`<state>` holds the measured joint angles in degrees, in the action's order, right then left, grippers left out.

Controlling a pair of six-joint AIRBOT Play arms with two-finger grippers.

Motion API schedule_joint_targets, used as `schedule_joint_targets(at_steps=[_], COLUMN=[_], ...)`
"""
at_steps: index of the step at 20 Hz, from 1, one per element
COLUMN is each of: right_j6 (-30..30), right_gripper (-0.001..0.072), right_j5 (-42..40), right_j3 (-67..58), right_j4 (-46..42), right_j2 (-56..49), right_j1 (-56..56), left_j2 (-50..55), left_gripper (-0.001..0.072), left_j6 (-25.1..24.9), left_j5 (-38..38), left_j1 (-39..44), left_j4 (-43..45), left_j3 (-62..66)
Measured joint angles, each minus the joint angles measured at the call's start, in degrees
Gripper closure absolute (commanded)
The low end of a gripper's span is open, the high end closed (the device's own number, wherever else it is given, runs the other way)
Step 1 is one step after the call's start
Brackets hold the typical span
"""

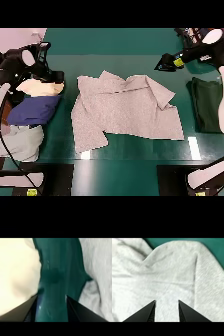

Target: Fold the shirts.

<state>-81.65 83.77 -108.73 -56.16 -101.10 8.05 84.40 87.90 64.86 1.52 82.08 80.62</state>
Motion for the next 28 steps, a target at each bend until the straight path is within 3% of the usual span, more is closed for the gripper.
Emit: schedule_joint_targets(at_steps=[6, 14, 15, 16, 21, 25, 26, 27, 28], right_j6=[3.34, 4.68, 4.70, 4.74, 4.63, 3.08, 2.80, 2.67, 2.58], right_gripper=[0.0369, 0.0369, 0.0369, 0.0369, 0.0369, 0.0368, 0.0324, 0.0195, 0.0179], right_j5=[1.46, -2.19, -2.38, -2.40, -0.55, 1.51, 1.62, 1.60, 1.55], right_j3=[18.97, 35.54, 36.30, 36.85, 38.12, 44.24, 47.28, 50.45, 54.10], right_j4=[4.79, 6.86, 6.86, 6.86, 2.75, -4.37, -5.44, -6.23, -6.82], right_j2=[12.85, 24.37, 25.05, 25.73, 28.48, 33.11, 34.58, 35.89, 37.03], right_j1=[-4.24, -5.88, -5.95, -5.95, -5.99, -9.31, -11.47, -13.94, -16.87], left_j2=[-3.28, -3.96, -3.93, -3.91, -5.53, -13.05, -15.19, -16.94, -18.51], left_gripper=[0.0277, 0.0280, 0.0381, 0.0688, 0.0685, 0.0684, 0.0684, 0.0684, 0.0684], left_j6=[-5.53, -8.33, -8.48, -8.55, -8.81, -8.85, -8.85, -8.85, -8.85], left_j5=[3.98, -2.67, -3.17, -3.87, -4.81, -4.63, -4.11, -3.52, -3.02], left_j1=[-1.99, -2.32, -2.36, -2.36, -2.32, -2.29, -2.32, -2.29, -2.29], left_j4=[-11.30, -21.81, -22.97, -23.32, -24.17, -22.67, -22.18, -21.77, -21.40], left_j3=[-13.86, -26.34, -26.97, -27.45, -27.91, -27.32, -27.26, -27.21, -27.19])
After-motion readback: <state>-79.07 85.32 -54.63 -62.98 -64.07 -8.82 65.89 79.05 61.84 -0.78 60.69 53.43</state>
